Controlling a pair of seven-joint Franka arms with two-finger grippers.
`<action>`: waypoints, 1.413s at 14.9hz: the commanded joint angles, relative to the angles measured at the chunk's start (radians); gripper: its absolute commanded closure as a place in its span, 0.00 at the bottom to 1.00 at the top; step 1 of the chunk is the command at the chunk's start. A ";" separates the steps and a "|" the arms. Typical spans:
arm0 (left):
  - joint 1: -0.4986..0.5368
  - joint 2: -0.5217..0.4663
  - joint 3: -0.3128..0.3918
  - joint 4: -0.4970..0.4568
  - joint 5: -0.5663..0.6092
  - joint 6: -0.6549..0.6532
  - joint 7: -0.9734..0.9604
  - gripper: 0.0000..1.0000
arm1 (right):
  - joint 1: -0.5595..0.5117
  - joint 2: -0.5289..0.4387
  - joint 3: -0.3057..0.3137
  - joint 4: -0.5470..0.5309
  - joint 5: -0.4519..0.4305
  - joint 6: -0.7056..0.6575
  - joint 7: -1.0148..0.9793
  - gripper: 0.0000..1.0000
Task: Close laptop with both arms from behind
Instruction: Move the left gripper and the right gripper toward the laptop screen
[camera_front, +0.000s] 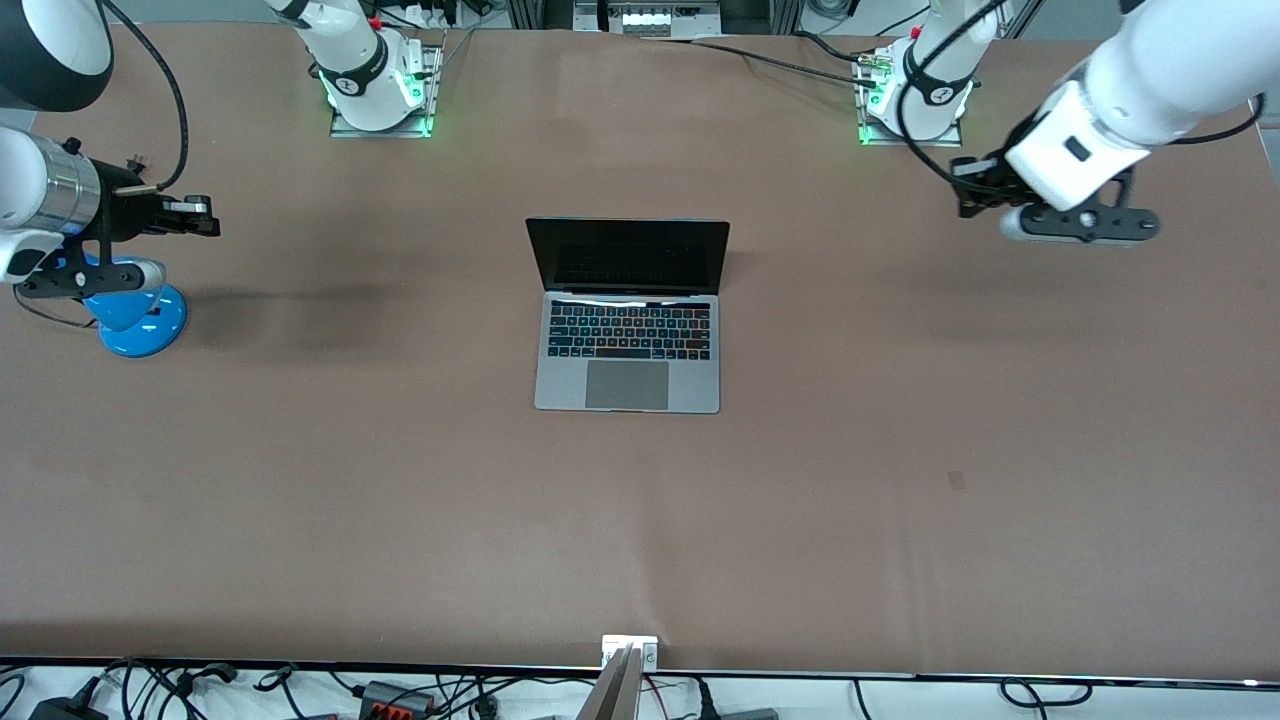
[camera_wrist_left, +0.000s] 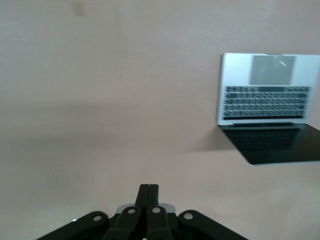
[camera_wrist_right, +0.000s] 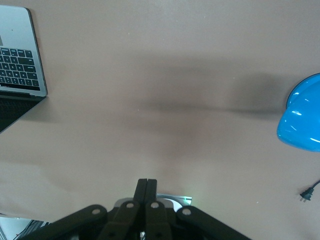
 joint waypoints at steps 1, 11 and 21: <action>0.003 0.020 -0.022 0.007 -0.069 -0.003 -0.017 0.99 | 0.003 0.016 0.001 0.009 -0.001 0.019 -0.002 1.00; -0.025 0.056 -0.107 -0.010 -0.072 -0.005 -0.040 0.99 | 0.014 0.034 0.003 0.015 -0.001 0.022 -0.002 1.00; -0.020 0.051 -0.192 -0.105 -0.083 0.042 -0.029 0.99 | 0.117 -0.026 0.006 -0.044 0.064 -0.099 0.091 1.00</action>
